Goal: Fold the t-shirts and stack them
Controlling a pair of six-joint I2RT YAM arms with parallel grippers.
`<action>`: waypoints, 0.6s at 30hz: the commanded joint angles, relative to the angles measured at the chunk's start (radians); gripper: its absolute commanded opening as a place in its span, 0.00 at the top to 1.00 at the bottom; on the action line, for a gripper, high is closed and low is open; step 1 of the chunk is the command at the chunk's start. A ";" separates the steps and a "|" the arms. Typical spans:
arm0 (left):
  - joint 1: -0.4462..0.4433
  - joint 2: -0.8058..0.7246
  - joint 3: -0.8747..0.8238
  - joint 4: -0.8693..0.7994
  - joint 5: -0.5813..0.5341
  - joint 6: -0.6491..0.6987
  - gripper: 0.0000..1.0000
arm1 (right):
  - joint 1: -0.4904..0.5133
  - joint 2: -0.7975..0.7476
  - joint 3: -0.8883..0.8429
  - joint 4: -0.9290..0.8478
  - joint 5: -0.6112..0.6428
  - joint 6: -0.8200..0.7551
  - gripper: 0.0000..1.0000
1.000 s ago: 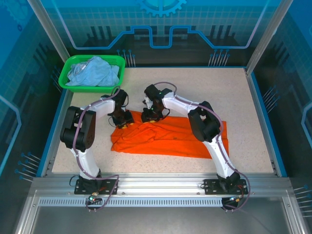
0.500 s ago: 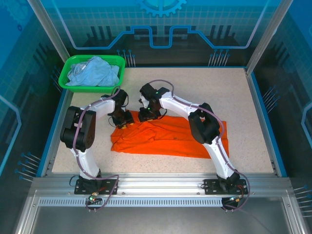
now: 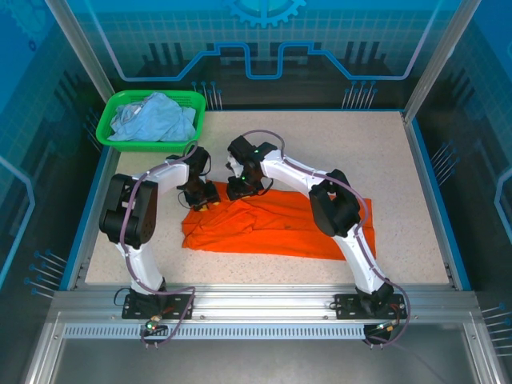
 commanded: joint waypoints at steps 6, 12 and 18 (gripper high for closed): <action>0.008 0.032 0.004 -0.048 -0.027 0.025 0.62 | 0.012 0.041 0.038 -0.038 0.011 -0.027 0.63; 0.008 0.033 0.009 -0.050 -0.027 0.024 0.62 | 0.008 0.053 0.057 -0.067 0.044 -0.039 0.64; 0.008 0.035 0.008 -0.052 -0.027 0.027 0.62 | -0.007 0.026 0.041 -0.046 0.050 -0.030 0.59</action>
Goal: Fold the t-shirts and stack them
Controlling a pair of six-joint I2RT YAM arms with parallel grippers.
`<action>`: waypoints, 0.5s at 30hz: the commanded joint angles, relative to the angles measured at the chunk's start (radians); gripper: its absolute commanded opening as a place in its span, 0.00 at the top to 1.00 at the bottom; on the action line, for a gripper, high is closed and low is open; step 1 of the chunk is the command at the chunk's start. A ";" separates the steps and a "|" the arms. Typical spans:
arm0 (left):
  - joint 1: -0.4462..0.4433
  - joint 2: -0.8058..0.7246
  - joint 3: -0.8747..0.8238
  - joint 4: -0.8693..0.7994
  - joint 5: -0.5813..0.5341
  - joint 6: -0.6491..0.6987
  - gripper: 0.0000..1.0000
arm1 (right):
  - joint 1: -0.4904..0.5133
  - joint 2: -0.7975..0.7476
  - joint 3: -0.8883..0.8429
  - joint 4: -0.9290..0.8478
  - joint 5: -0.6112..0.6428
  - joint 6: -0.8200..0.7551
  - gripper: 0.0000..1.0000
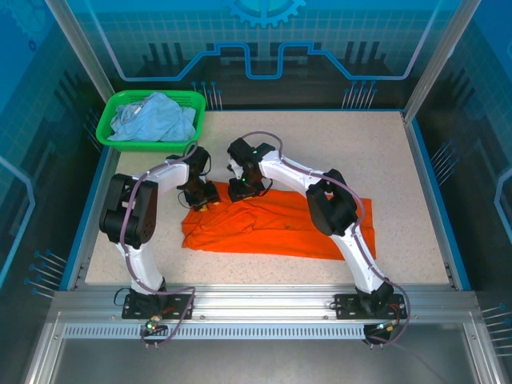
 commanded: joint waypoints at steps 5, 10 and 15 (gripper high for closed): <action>0.008 0.035 0.008 -0.049 -0.025 0.027 0.61 | -0.007 0.008 0.034 -0.026 -0.008 -0.017 0.61; 0.008 0.038 0.013 -0.052 -0.022 0.025 0.61 | -0.002 0.021 0.038 -0.036 -0.015 -0.024 0.63; 0.008 0.042 0.014 -0.051 -0.021 0.024 0.61 | 0.001 0.032 0.047 -0.042 -0.022 -0.030 0.65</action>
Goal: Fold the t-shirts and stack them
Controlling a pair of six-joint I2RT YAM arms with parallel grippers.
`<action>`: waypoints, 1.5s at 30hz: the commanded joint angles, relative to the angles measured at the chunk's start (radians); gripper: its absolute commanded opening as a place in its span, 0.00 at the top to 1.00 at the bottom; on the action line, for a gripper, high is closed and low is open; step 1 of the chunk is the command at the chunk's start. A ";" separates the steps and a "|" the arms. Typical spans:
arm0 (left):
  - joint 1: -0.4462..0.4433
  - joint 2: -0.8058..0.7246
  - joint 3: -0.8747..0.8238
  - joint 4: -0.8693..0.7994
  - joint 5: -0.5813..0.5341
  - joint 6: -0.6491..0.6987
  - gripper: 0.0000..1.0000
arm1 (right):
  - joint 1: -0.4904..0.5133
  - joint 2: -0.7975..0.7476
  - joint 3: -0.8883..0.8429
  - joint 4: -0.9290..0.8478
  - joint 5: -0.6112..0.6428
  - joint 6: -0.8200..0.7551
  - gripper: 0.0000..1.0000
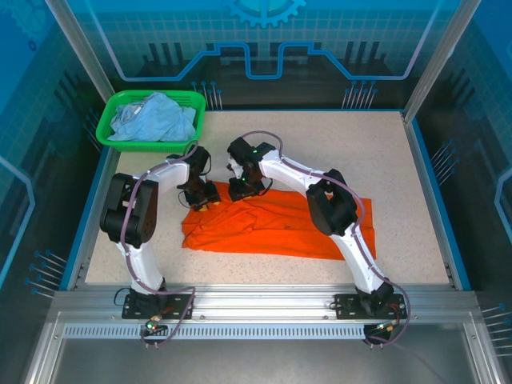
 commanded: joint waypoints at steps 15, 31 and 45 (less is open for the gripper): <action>0.008 0.034 0.007 -0.045 -0.021 0.025 0.61 | 0.003 0.054 0.056 -0.051 -0.019 -0.032 0.66; 0.008 0.038 0.005 -0.051 -0.032 0.023 0.59 | 0.013 -0.031 -0.021 -0.027 -0.025 -0.082 0.97; 0.008 0.047 0.002 -0.061 -0.054 0.000 0.58 | 0.037 -0.240 -0.317 0.105 -0.069 -0.187 1.00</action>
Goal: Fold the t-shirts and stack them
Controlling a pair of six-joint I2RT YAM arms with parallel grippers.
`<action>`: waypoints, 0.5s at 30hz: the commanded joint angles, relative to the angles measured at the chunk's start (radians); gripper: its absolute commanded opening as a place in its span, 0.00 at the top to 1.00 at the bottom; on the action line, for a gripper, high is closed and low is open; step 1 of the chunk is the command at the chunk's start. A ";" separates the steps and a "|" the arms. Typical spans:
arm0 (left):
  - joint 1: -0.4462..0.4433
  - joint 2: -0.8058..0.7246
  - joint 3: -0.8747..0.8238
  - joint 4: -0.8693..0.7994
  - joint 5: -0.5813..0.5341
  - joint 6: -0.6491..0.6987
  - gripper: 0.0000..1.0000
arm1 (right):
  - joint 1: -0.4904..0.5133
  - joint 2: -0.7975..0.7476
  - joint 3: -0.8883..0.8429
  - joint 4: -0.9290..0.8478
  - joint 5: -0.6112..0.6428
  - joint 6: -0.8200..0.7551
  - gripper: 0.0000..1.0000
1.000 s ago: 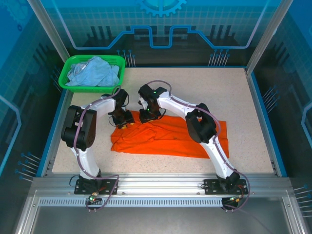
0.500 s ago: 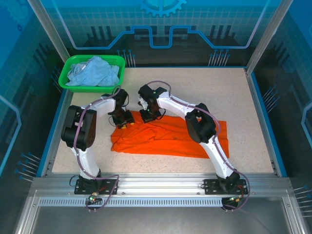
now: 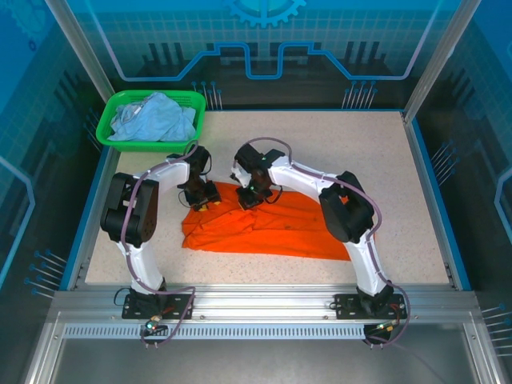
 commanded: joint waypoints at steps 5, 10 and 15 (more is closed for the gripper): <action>0.008 0.042 -0.003 -0.051 -0.045 0.000 0.58 | 0.046 -0.078 -0.118 0.050 -0.051 -0.080 1.00; 0.008 0.042 0.003 -0.055 -0.042 -0.002 0.58 | 0.049 -0.122 -0.219 0.070 -0.057 -0.094 0.96; 0.008 0.040 0.008 -0.061 -0.040 0.002 0.57 | 0.034 -0.187 -0.296 0.093 -0.061 -0.083 0.86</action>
